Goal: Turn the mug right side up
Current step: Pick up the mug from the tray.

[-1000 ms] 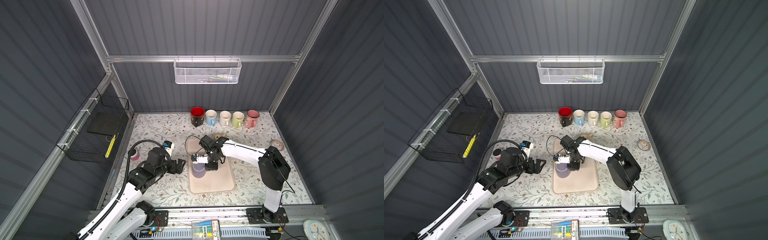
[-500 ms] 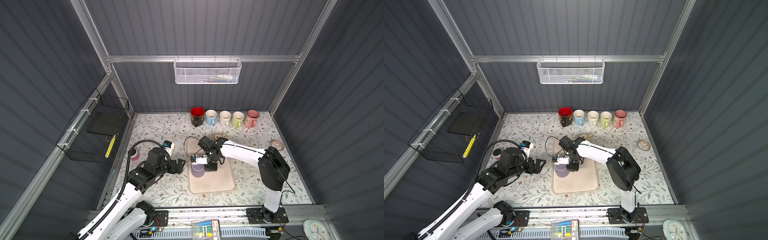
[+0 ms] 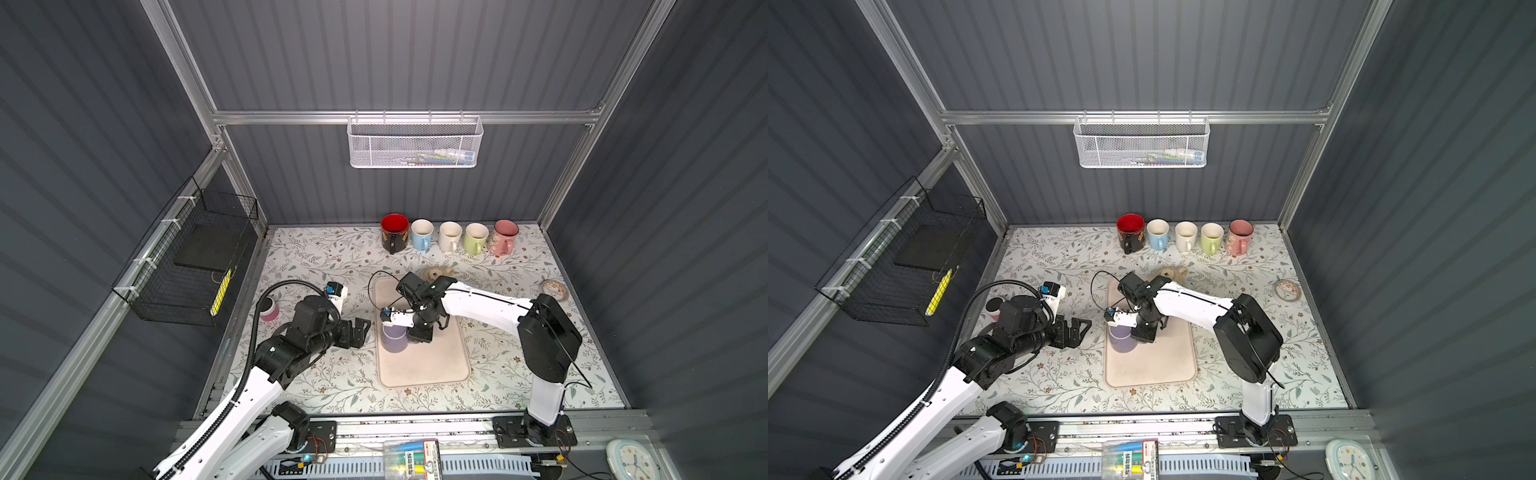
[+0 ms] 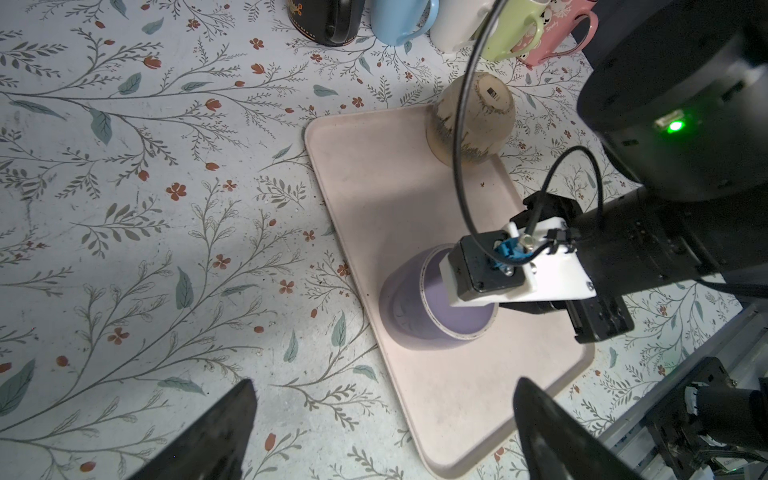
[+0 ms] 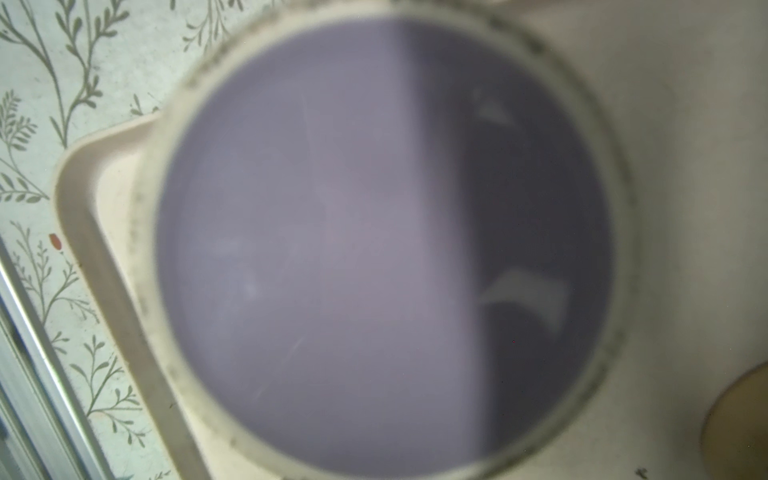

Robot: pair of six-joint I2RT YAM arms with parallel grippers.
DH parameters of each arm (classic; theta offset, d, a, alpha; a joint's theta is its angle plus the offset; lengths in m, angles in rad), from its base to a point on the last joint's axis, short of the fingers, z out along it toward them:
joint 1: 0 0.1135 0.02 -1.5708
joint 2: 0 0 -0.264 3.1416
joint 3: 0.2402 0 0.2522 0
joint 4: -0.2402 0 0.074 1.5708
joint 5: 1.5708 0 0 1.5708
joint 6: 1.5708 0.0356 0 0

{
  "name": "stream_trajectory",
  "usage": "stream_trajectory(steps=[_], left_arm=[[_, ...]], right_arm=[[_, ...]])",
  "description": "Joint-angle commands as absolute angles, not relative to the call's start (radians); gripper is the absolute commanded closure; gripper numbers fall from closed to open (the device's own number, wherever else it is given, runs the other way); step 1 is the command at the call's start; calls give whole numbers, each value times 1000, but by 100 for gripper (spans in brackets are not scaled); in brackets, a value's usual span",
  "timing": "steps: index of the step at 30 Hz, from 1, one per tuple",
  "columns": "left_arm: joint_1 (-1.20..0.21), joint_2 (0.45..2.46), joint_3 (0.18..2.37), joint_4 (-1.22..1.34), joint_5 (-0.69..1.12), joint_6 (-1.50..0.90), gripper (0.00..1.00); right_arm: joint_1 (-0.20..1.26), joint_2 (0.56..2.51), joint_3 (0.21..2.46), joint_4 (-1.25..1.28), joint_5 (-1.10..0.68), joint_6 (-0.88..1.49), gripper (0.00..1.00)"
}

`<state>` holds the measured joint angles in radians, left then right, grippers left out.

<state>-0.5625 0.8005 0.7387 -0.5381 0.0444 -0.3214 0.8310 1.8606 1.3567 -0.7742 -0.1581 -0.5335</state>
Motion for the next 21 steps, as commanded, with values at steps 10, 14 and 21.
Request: stream_trajectory(steps=[10,14,21], left_arm=[[-568,795,736,-459,49,-331,3],[-568,786,705,-375,81,-347,3],[-566,737,603,-94,226,-395,3]], right_arm=[[777,1562,1139,-447,-235,-291,100],[752,1487,1090,-364,-261,-225,100],[684,1326,996,-211,-394,-71,100]])
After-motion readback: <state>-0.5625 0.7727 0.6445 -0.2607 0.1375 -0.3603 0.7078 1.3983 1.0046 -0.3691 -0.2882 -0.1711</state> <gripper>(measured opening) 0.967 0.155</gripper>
